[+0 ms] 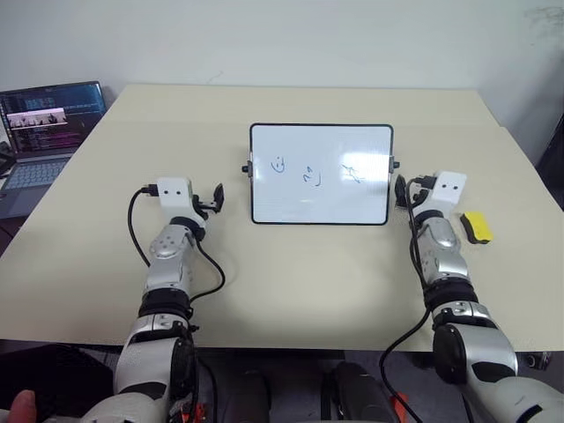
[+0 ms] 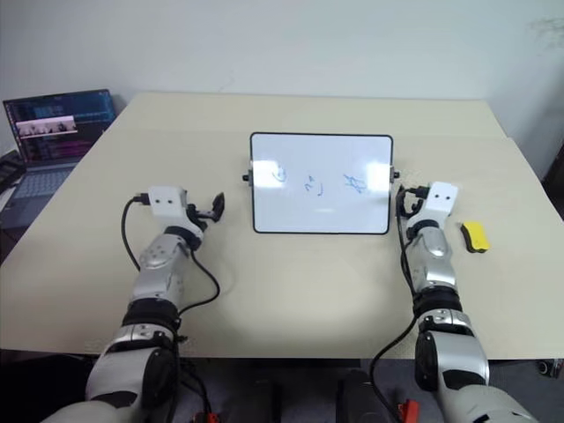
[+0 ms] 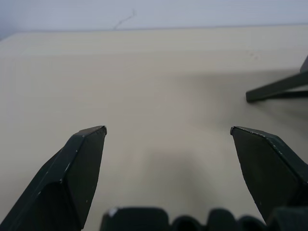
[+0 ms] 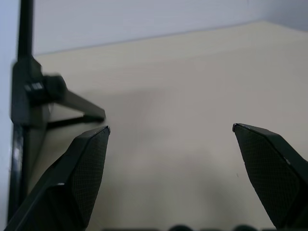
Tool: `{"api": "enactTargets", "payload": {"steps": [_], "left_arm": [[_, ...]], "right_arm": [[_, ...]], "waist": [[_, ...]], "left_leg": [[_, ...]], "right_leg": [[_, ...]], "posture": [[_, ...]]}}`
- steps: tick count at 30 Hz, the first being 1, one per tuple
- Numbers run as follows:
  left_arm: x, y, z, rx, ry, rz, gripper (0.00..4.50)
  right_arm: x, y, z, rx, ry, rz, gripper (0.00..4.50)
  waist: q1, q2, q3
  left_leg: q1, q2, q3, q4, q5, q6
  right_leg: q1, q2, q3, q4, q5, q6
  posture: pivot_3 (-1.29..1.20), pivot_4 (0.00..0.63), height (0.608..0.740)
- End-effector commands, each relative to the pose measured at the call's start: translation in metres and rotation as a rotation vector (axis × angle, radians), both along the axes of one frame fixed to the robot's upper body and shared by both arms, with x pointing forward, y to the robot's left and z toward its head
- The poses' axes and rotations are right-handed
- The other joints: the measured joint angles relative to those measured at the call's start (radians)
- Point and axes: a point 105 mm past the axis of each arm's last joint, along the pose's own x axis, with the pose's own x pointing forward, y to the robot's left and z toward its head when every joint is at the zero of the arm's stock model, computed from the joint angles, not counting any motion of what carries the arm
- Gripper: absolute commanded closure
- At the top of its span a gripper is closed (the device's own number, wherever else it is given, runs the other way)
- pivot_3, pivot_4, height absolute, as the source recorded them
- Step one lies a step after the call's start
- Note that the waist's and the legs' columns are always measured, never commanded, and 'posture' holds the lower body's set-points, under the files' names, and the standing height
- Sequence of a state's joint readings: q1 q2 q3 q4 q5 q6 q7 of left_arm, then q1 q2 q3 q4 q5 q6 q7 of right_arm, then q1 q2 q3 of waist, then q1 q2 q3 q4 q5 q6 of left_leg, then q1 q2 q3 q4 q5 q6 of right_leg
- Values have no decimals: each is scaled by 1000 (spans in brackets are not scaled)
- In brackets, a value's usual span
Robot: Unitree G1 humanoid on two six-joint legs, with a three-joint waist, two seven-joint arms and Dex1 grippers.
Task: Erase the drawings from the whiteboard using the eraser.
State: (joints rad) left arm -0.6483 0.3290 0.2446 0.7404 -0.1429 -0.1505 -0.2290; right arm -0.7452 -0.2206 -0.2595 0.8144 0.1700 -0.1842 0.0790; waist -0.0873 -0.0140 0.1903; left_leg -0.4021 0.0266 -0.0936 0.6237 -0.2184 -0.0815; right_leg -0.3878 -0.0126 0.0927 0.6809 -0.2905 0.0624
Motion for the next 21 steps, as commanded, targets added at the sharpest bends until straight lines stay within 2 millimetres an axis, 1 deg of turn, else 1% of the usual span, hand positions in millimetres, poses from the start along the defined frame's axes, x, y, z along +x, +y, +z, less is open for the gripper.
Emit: {"api": "enactTargets", "payload": {"steps": [1,4,6,12,16,18,19,21], "left_arm": [[-3,7,20,9,-71,8,0],[-7,11,11,4,-51,26,0],[-9,10,8,7,-44,20,0],[-6,6,11,7,-48,13,0],[-5,0,8,16,-35,-24,0],[-7,-2,12,39,-47,-48,0],[-8,4,16,36,-52,-47,0],[-15,24,27,51,-54,-65,0]], "right_arm": [[4,3,16,-9,-46,3,39],[6,5,13,-12,-35,0,39],[6,4,13,-8,-35,-5,39],[6,-6,12,-10,-34,-26,39],[5,-10,10,-14,-2,-8,39],[5,-12,12,-13,7,5,39],[5,-13,15,-17,3,17,39],[3,-15,20,-17,9,18,39]], "waist": [[0,0,0],[1,0,0],[1,0,0],[1,0,0],[1,0,0],[0,0,0],[0,0,0],[-4,0,0]], "left_leg": [[0,0,0,0,0,0],[0,0,0,0,0,0],[0,0,0,0,0,0],[0,0,0,0,0,0],[0,0,0,0,0,0],[0,0,1,0,0,0],[0,0,1,0,0,0],[0,0,1,0,0,0]], "right_leg": [[0,0,0,0,0,0],[0,0,0,0,0,0],[0,0,0,0,0,0],[0,0,0,0,0,0],[0,0,0,0,0,0],[0,0,1,0,0,0],[0,0,1,0,0,0],[-1,0,1,0,0,0]], "posture": [[0,150,740],[0,150,740],[0,150,740],[0,150,740],[0,150,740],[0,150,740],[0,150,740],[0,150,740]]}}
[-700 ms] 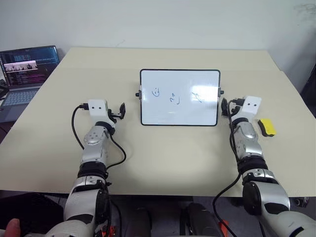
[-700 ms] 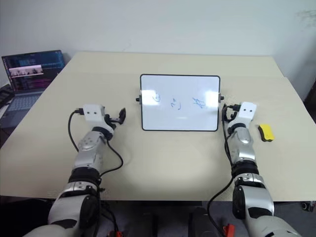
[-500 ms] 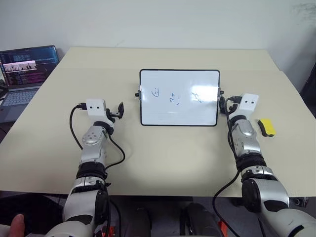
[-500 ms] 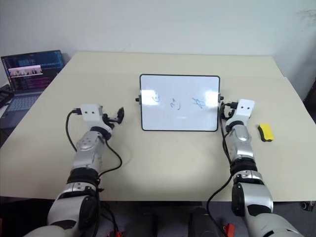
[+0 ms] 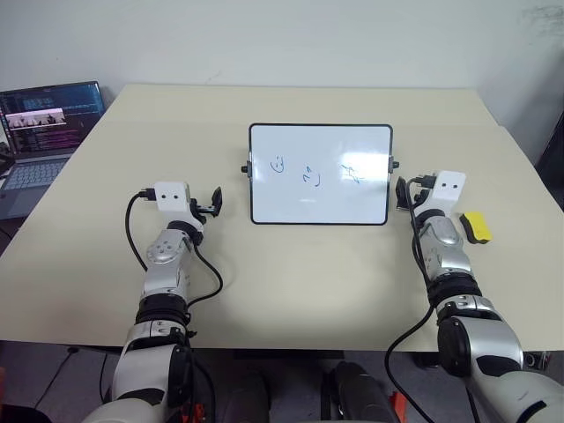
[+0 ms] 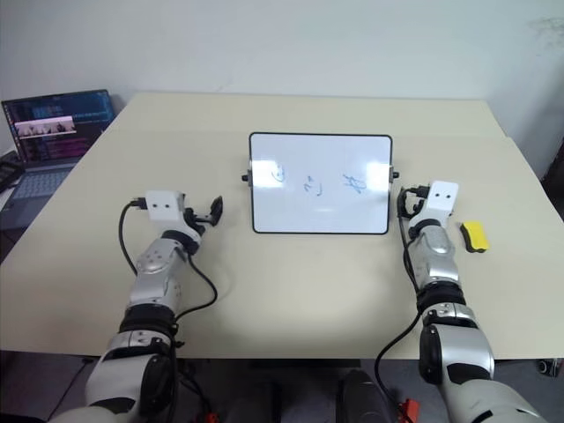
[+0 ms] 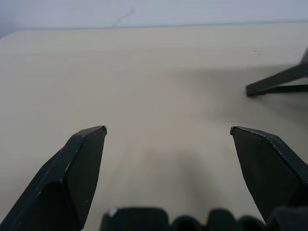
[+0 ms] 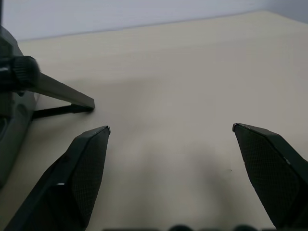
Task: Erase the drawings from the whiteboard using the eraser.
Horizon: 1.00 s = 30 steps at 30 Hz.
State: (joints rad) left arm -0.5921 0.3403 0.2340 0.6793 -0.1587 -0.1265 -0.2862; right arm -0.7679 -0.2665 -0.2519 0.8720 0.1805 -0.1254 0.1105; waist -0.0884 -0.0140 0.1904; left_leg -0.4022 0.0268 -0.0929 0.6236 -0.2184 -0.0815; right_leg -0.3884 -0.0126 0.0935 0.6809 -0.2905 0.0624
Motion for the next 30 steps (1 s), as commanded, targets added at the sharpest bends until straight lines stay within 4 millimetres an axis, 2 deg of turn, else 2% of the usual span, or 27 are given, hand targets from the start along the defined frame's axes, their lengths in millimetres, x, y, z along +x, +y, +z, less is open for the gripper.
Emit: {"api": "enactTargets", "payload": {"steps": [1,5,7,9,13,14,18,19,23,27,30], "left_arm": [[-10,31,40,38,-69,-42,0],[-29,34,59,71,-19,-245,0],[-50,24,86,132,38,-475,0],[-66,8,100,181,84,-638,0],[-83,-60,121,172,57,-938,0],[-85,-70,121,177,55,-974,0],[-81,-147,107,168,31,-1155,0],[-80,-155,104,163,30,-1170,0],[-72,-211,70,253,19,-1223,0],[-81,-256,49,221,27,-1352,0],[-79,-280,39,245,15,-1361,0]], "right_arm": [[-1,-6,33,7,-74,3,39],[-10,-11,49,6,-76,12,39],[-21,-23,64,-13,-67,-8,39],[-28,-30,68,-4,-13,-11,39],[-41,-48,73,-73,98,-1,39],[-43,-50,74,-89,112,0,39],[-59,-74,92,-93,171,3,39],[-60,-76,92,-88,185,3,39],[-67,-100,83,-70,298,-33,39],[-73,-115,66,-80,400,-23,39],[-75,-122,56,-54,465,-13,39]], "waist": [[-7,0,0],[-9,0,0],[-8,0,1],[-1,0,2],[25,0,2],[29,0,2],[35,0,2],[35,0,2],[28,0,2],[24,0,2],[29,0,2]], "left_leg": [[0,1,0,0,0,0],[0,2,0,-2,0,0],[0,2,1,-2,0,0],[-1,2,-1,-2,0,0],[-1,0,-1,-1,0,0],[0,0,-1,-1,0,0],[0,0,1,0,0,0],[0,1,2,0,0,0],[0,1,5,0,-1,2],[1,1,7,0,-2,3],[1,1,7,0,-2,3]], "right_leg": [[0,1,0,0,0,0],[-1,2,1,0,0,0],[-1,1,1,0,0,0],[-1,2,-1,0,0,-1],[0,0,-2,-1,-1,0],[2,0,-2,-1,-1,0],[1,0,0,-1,-1,0],[1,1,1,-1,-1,0],[0,1,4,-2,-1,0],[0,1,5,-2,-1,0],[0,1,6,-2,-1,0]], "posture": [[0,150,740],[0,150,740],[0,150,740],[0,150,740],[0,150,740],[0,150,740],[0,150,740],[0,150,740],[0,150,740],[0,150,740],[0,150,740]]}}
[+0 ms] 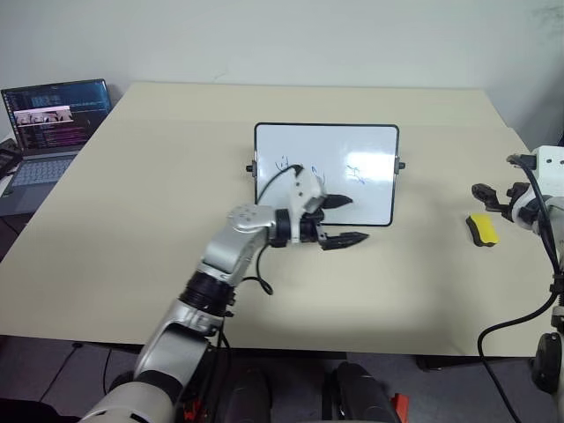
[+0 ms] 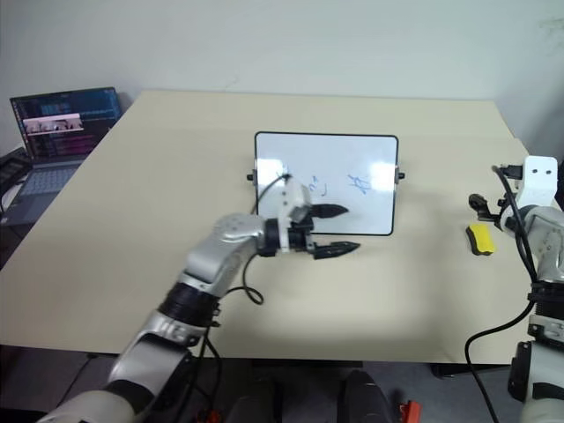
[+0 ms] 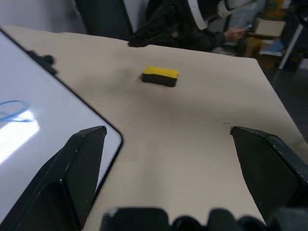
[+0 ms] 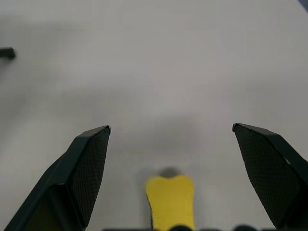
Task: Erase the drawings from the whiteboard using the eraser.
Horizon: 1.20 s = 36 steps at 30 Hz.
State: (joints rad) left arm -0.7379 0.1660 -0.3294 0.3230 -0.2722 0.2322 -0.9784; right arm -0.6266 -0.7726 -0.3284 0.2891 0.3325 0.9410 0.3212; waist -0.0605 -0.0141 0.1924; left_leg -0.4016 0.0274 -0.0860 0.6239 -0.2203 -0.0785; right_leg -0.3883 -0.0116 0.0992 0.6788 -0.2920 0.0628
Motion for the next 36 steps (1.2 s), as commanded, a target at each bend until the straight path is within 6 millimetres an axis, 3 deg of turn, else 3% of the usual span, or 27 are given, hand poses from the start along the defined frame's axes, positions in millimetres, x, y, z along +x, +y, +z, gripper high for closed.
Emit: {"api": "enactTargets", "payload": {"steps": [1,9,26,29,36], "left_arm": [[2,-21,5,19,-113,-25,0],[-1,-42,1,37,-185,-78,0],[0,-33,-5,60,-174,-71,0],[0,-30,-6,61,-170,-67,0],[2,-25,-8,66,-163,-53,0]], "right_arm": [[-2,-6,4,3,22,13,39],[-4,-4,-12,30,147,49,39],[-10,-8,-24,60,212,34,39],[-10,-8,-24,60,213,35,602],[-12,-10,-31,48,237,28,3189]], "waist": [[0,0,0],[-3,0,0],[-1,0,0],[-1,0,0],[-1,0,0]], "left_leg": [[0,0,0,0,0,0],[0,0,1,0,0,0],[0,0,1,0,0,0],[0,0,1,0,0,0],[0,0,0,0,0,0]], "right_leg": [[0,0,0,0,0,0],[0,0,1,0,0,1],[0,0,1,0,0,1],[0,0,1,0,0,1],[0,0,1,0,0,1]], "posture": [[0,150,740],[0,150,740],[0,150,740],[0,150,740],[0,150,740]]}}
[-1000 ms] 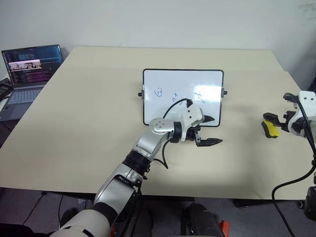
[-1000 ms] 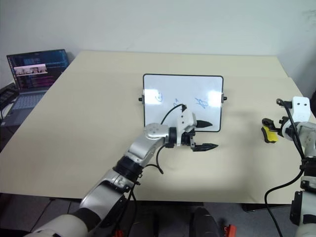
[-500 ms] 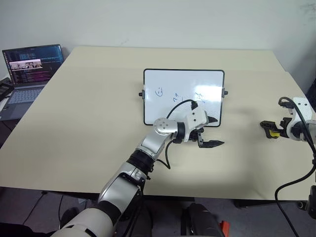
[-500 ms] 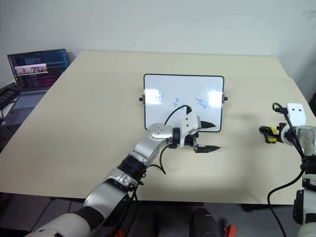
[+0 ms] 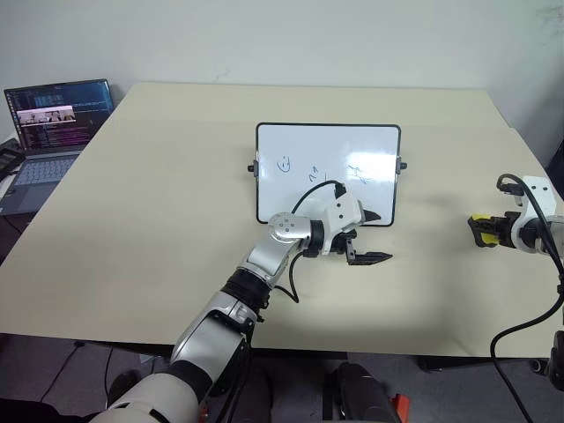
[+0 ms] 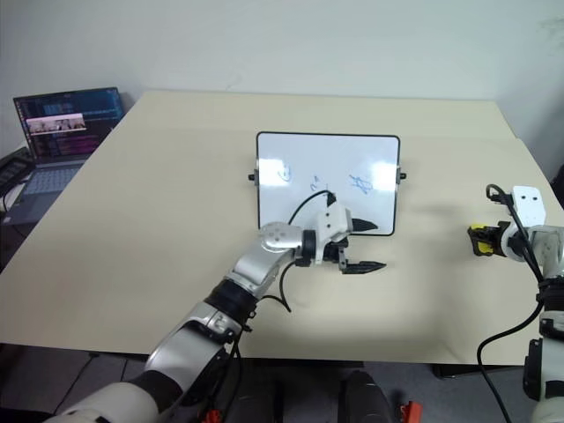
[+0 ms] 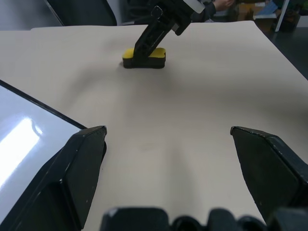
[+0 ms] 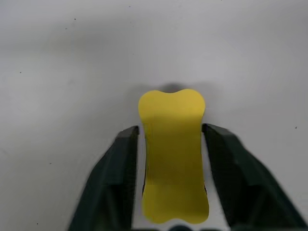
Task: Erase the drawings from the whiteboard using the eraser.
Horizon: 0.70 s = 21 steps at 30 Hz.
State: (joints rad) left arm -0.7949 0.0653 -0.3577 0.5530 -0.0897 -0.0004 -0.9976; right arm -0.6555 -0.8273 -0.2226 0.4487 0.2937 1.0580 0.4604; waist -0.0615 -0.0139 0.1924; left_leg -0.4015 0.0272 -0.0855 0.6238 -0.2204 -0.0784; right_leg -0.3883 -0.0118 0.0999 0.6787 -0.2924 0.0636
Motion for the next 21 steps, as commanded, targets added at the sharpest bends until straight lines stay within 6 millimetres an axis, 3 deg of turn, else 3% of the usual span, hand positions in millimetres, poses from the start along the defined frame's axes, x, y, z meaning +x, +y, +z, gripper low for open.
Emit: {"api": "enactTargets", "payload": {"steps": [1,3,21], "left_arm": [[-1,0,13,-28,-38,-9,0],[0,1,13,-27,-38,-6,0],[2,1,14,-23,-38,2,0]], "right_arm": [[0,-7,10,-20,-22,-14,3471],[-1,-6,7,-21,-17,-13,3653],[-6,1,-7,-8,23,1,3662]], "waist": [[0,0,0],[0,0,0],[3,0,0]], "left_leg": [[0,0,0,0,0,0],[0,0,0,0,0,0],[0,0,0,0,0,0]], "right_leg": [[0,0,0,0,0,0],[0,0,0,0,0,0],[1,0,0,0,0,0]], "posture": [[0,150,740],[0,150,740],[0,150,740]]}}
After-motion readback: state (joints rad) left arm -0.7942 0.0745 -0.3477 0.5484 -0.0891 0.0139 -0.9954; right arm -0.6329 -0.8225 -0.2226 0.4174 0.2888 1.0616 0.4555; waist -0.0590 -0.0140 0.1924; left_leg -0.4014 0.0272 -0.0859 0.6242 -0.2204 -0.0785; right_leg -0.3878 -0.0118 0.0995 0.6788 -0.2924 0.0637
